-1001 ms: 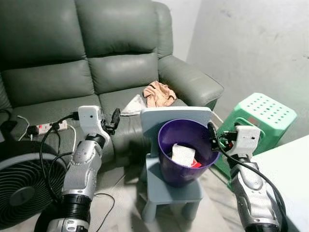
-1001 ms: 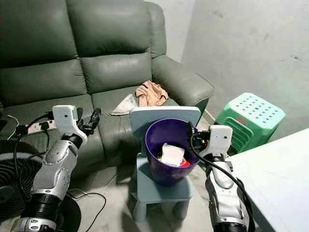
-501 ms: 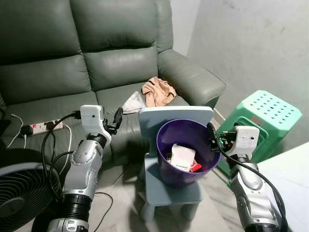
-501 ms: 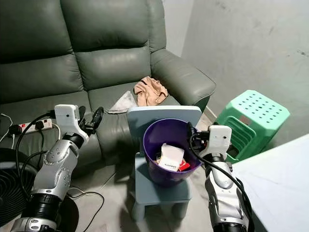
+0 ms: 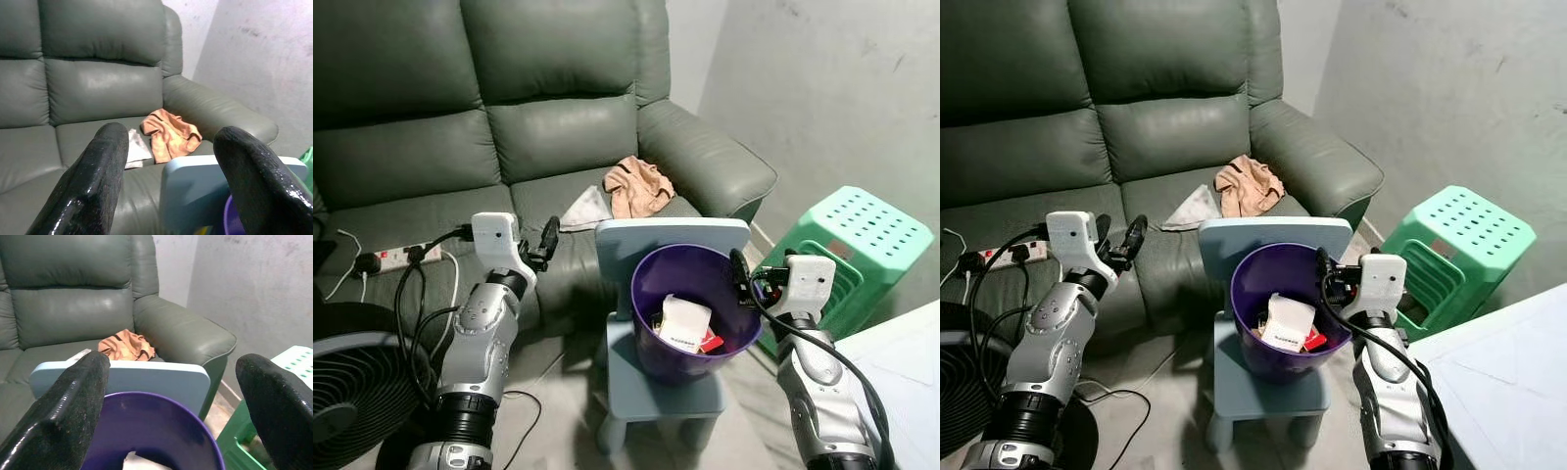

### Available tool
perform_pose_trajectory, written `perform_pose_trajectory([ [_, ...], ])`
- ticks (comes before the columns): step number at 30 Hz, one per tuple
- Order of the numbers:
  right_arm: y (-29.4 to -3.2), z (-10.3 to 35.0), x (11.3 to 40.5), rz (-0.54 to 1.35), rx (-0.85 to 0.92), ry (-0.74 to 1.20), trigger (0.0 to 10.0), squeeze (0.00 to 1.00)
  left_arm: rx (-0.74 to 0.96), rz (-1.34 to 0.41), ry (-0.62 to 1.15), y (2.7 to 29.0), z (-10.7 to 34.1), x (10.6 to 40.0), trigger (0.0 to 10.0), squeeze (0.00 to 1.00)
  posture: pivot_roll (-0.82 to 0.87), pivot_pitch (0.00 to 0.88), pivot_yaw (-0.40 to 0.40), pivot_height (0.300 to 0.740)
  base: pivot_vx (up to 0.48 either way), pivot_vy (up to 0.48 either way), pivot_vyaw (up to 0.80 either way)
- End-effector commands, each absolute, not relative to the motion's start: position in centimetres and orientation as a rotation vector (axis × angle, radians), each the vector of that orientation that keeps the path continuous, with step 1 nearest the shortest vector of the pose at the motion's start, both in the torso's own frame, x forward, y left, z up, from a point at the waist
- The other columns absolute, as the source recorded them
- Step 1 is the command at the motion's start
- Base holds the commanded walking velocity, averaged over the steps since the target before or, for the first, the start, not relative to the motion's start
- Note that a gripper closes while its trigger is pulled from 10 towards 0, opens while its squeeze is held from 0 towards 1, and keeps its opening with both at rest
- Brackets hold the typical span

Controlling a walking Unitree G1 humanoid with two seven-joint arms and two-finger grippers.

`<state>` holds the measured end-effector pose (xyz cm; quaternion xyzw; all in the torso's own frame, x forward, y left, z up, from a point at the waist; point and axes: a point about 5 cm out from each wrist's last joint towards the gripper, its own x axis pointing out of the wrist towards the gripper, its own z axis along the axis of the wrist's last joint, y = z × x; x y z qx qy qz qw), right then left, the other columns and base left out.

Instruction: Picking trash to rubbish bin

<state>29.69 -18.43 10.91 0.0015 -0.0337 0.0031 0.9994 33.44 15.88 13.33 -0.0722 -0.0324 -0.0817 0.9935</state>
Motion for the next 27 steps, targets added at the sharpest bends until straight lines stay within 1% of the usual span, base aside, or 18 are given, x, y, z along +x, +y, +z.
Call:
perform_pose_trajectory([
  [1,-18.44,11.11,29.73,0.005,-0.003,-0.070,10.0,0.00,-0.135,-0.171,-0.067,15.68,13.63,33.70,10.0,0.00,-0.02,0.000,-0.059,0.740,-0.240,0.322,-0.76],
  [3,-18.42,11.12,29.73,0.006,-0.004,-0.070,10.0,0.00,-0.104,-0.168,-0.069,15.65,13.65,33.70,10.0,0.00,-0.02,0.000,-0.060,0.740,0.000,0.000,-0.76],
  [27,-18.29,11.18,29.75,0.007,-0.012,-0.068,10.0,0.00,-0.102,-0.198,-0.075,15.32,13.75,33.66,10.0,0.00,-0.02,0.000,-0.062,0.740,0.000,0.000,-0.76],
])
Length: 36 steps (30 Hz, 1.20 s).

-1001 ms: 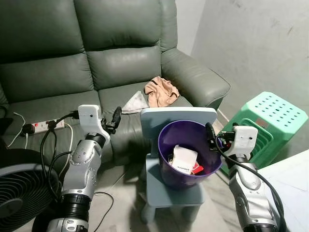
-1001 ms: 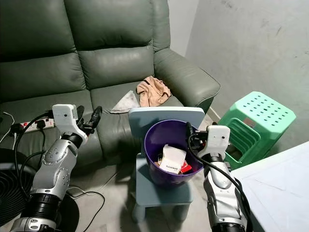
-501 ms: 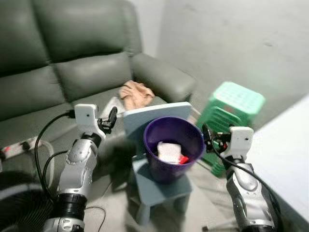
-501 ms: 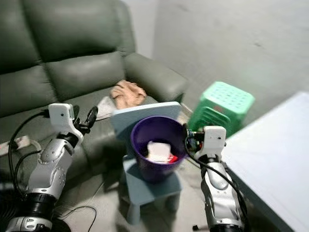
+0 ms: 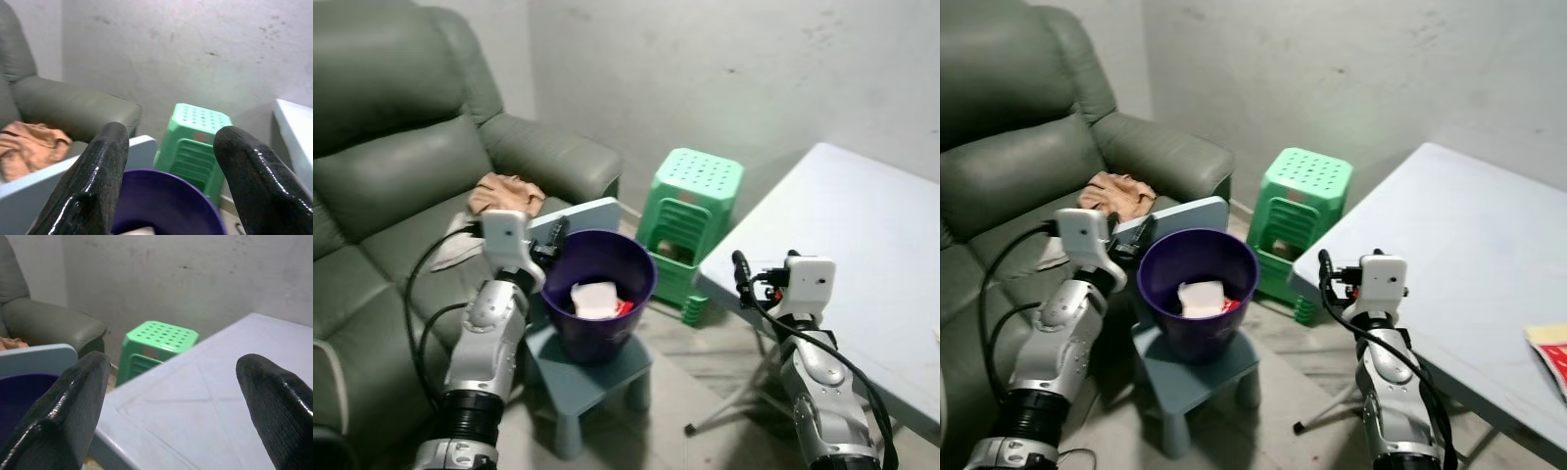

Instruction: Picking trash to rubbish bin

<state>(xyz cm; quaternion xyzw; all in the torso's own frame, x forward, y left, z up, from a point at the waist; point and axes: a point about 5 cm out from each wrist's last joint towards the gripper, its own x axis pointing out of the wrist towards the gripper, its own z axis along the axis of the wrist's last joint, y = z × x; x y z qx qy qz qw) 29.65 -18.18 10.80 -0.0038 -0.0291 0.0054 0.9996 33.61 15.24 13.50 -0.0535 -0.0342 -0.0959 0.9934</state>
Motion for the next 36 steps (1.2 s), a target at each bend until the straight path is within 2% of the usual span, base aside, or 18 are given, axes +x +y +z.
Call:
perform_pose_trajectory([
  [1,-18.3,11.2,29.8,0.006,-0.011,-0.068,10.0,0.00,-0.104,-0.199,-0.074,15.3,13.7,33.7,10.0,0.00,-0.02,0.000,-0.062,0.740,0.000,0.000,-0.76],
  [28,-18.4,10.8,29.5,-0.015,-0.010,-0.045,10.0,0.00,-0.117,-0.186,-0.043,14.9,13.0,33.0,10.0,0.00,-0.01,0.000,-0.059,0.740,0.000,0.000,-0.74],
  [36,-18.4,10.9,29.5,-0.046,0.020,-0.046,10.0,0.00,-0.136,-0.224,-0.019,14.1,12.7,32.7,10.0,0.00,-0.02,0.000,-0.057,0.740,0.000,0.000,-0.06],
])
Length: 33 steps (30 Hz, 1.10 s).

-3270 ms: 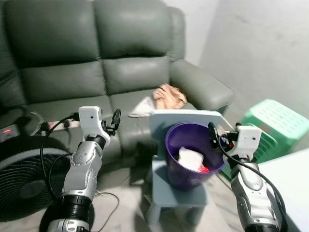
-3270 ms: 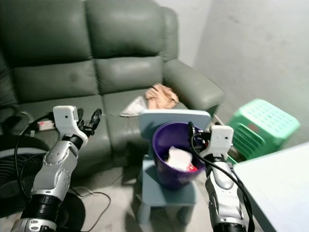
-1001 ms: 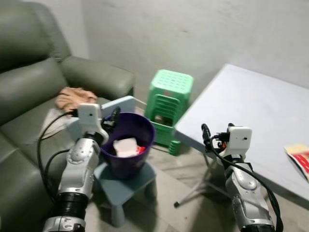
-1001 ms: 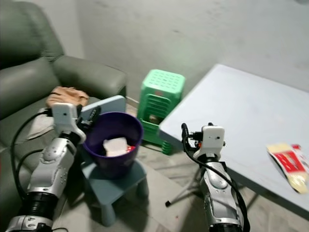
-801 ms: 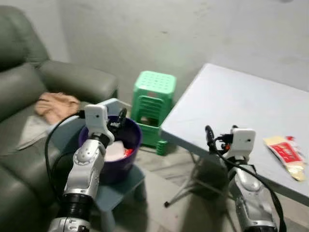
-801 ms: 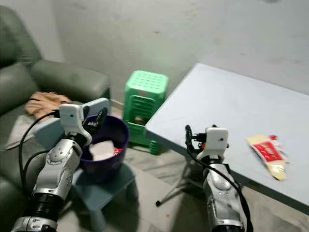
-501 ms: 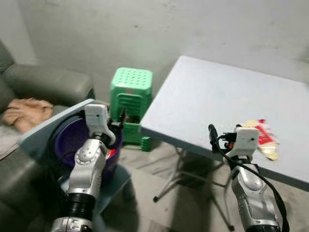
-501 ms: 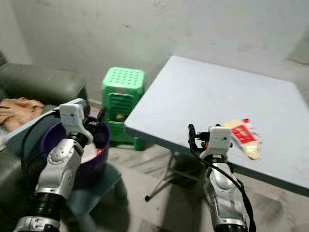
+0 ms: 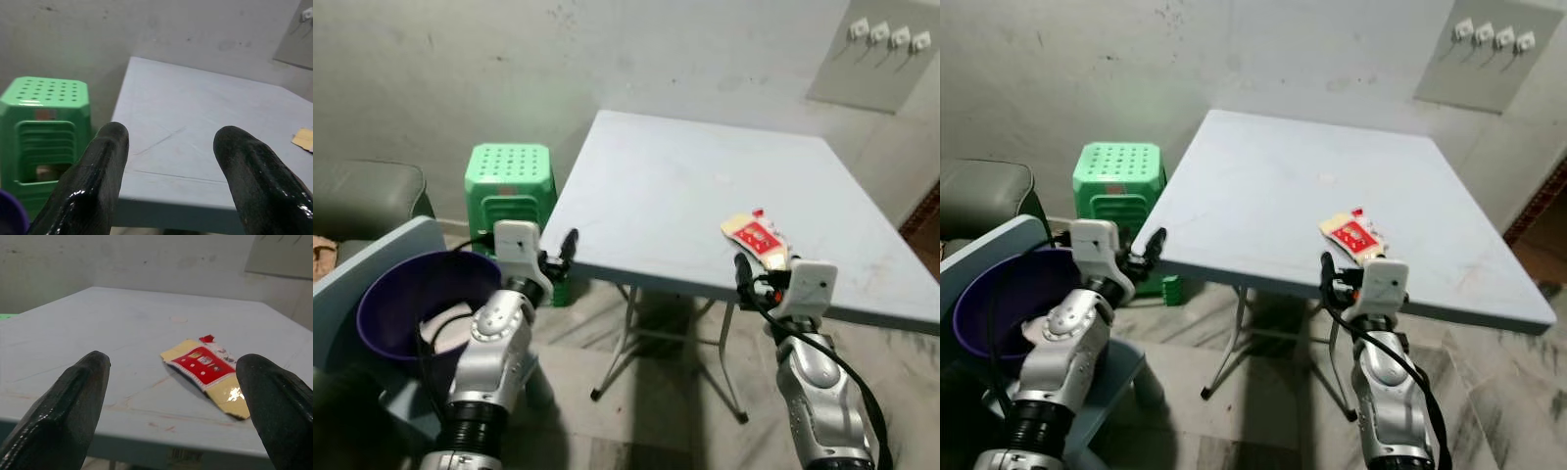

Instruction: Picking trash to rubbish bin

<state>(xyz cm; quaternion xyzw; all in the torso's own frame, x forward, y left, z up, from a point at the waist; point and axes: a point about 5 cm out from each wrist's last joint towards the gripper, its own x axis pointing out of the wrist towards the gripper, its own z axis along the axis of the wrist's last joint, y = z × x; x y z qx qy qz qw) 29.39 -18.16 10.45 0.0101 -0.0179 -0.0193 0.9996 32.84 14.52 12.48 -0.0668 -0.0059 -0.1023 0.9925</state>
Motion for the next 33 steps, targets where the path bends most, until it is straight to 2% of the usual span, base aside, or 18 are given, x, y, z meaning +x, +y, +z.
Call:
perform_pose_trajectory([
  [1,-18.40,10.86,29.45,-0.046,0.020,-0.046,10.0,0.00,-0.136,-0.224,-0.018,14.14,12.73,32.71,10.0,0.00,-0.02,0.000,-0.057,0.740,0.000,0.000,0.00],
  [9,-18.43,10.79,29.20,-0.049,0.016,-0.044,10.0,0.00,-0.150,-0.225,-0.008,14.19,12.75,32.63,10.0,0.00,-0.02,0.000,-0.055,0.740,0.000,0.000,0.00],
  [33,-18.25,10.67,29.03,-0.043,0.005,-0.029,10.0,0.00,-0.173,-0.227,0.007,13.96,12.74,32.56,10.0,0.00,-0.02,0.000,-0.063,0.740,0.000,-0.279,0.00],
])
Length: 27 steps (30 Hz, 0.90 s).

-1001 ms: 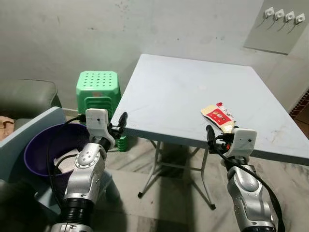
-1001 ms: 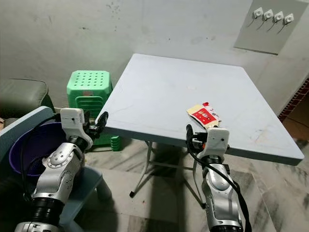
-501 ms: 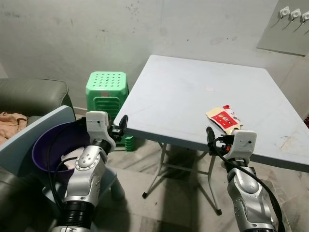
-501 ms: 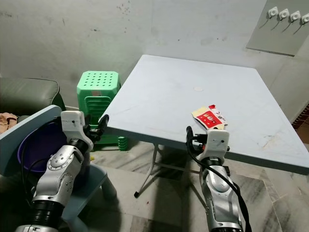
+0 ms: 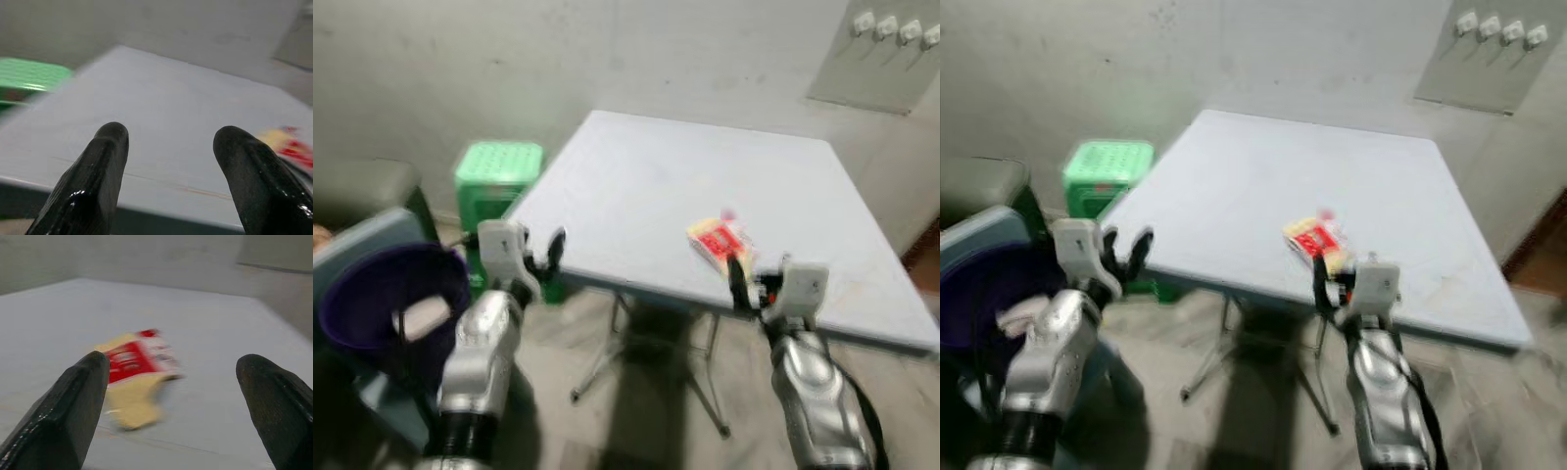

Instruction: Picking trash to rubbish bin

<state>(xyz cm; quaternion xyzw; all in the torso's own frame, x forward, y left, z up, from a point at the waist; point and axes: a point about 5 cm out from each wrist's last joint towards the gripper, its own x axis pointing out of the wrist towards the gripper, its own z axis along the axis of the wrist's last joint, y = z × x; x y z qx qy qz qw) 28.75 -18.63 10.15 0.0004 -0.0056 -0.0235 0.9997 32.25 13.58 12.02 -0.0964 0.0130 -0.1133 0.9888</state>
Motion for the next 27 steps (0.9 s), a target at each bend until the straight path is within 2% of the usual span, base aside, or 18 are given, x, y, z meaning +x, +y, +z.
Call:
perform_pose_trajectory([
  [1,-18.23,10.65,29.03,-0.042,0.004,-0.027,10.0,0.00,-0.173,-0.228,0.007,13.93,12.76,32.59,10.0,0.00,-0.02,0.000,-0.063,0.740,0.240,-0.311,0.00],
  [5,-18.16,10.66,29.04,-0.039,0.003,-0.026,10.0,0.00,-0.176,-0.228,0.007,13.92,12.79,32.62,10.0,0.00,-0.02,0.000,-0.063,0.740,0.060,-0.306,0.00],
  [27,-17.93,10.55,28.81,-0.020,-0.008,-0.013,10.0,0.00,-0.225,-0.219,0.028,13.75,12.54,32.69,10.0,0.00,-0.03,0.000,-0.064,0.740,0.000,0.000,0.00],
])
